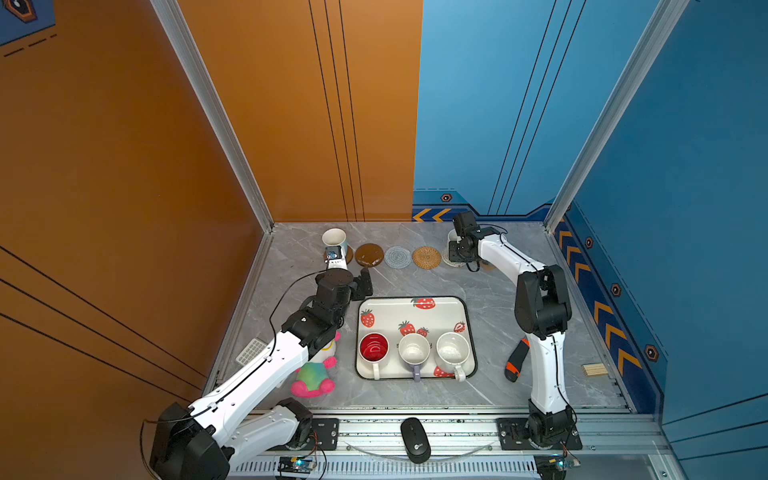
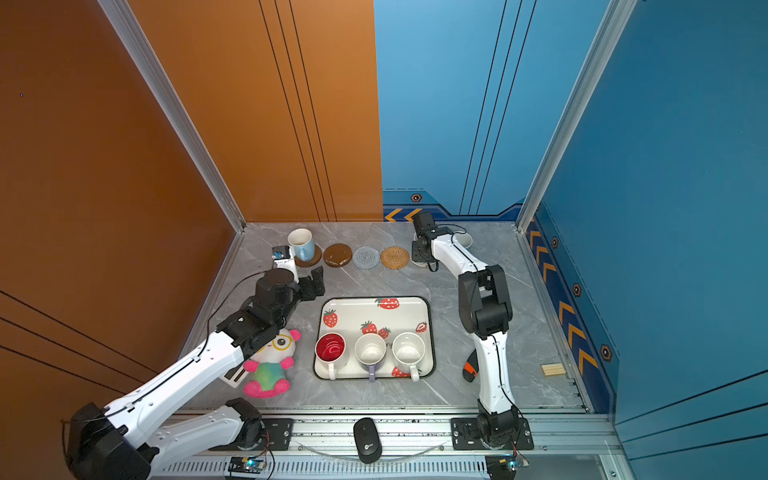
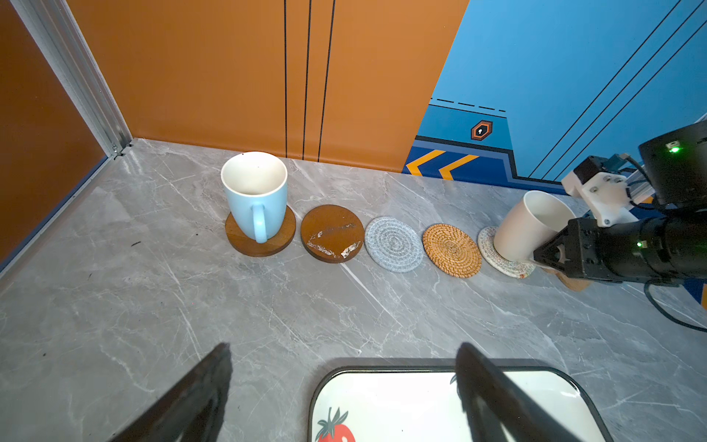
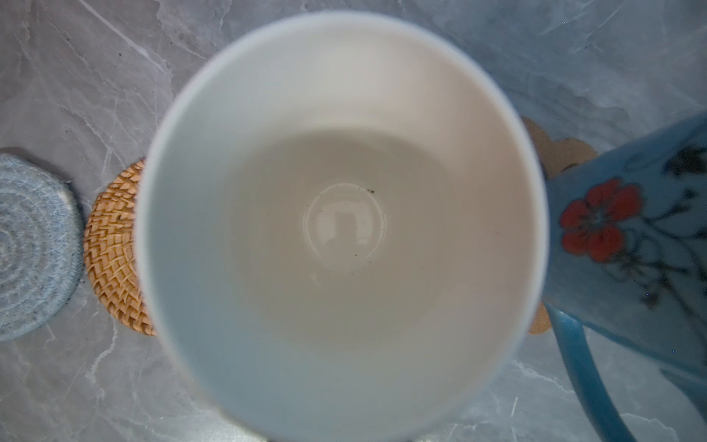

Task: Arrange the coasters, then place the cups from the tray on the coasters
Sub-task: 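Lower the white mug onto the woven multicolour coaster with the right gripper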

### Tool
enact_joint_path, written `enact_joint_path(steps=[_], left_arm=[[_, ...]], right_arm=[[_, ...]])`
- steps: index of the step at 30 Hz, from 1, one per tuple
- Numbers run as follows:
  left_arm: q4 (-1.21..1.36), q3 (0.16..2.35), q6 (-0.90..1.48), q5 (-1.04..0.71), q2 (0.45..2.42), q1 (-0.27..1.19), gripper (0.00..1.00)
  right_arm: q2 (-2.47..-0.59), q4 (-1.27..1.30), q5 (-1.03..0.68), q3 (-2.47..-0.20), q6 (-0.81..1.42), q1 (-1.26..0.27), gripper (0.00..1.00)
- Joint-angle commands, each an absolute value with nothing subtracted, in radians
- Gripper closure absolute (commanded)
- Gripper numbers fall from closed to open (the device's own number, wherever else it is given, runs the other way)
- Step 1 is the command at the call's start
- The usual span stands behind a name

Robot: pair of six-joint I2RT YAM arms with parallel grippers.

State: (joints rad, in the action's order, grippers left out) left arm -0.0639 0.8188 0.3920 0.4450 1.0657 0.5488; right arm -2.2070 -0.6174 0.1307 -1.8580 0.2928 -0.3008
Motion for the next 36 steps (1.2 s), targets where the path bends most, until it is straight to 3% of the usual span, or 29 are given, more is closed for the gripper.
enact_joint_path(steps=[1,24,30,36], left_arm=[[-0.074,0.805,0.387,0.448,1.053,0.538,0.08],[-0.077,0.803,0.390,0.440,1.051,0.535,0.08],[-0.078,0.799,0.390,0.445,1.043,0.535,0.08],[-0.080,0.798,0.390,0.443,1.038,0.535,0.08]], right_arm=[[-2.211,-0.592,0.133,-1.897,0.311,-0.295,1.00],[-2.227,-0.610,0.125,-1.898,0.329,-0.287,1.00],[-2.224,-0.610,0.122,-1.898,0.332,-0.287,0.83],[-2.220,-0.611,0.120,-1.899,0.334,-0.286,0.72]])
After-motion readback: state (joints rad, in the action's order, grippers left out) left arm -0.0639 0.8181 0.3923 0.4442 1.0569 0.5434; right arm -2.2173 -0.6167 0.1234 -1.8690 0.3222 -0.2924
